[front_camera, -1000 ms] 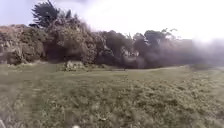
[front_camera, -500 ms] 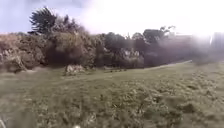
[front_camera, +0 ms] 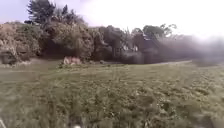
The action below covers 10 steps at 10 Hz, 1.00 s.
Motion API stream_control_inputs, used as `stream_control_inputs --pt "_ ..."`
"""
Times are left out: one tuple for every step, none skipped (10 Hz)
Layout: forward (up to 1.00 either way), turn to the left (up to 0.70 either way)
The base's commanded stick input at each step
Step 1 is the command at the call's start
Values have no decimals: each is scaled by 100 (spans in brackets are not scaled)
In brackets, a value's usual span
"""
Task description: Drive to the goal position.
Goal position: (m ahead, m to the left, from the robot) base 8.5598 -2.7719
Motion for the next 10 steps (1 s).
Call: stream_control_inputs --pt "70 0" --pt "70 0" --pt "70 0" --pt "70 0" --pt "70 0" --pt "70 0" --pt "70 0" --pt "70 0" --pt "70 0" --pt "70 0"
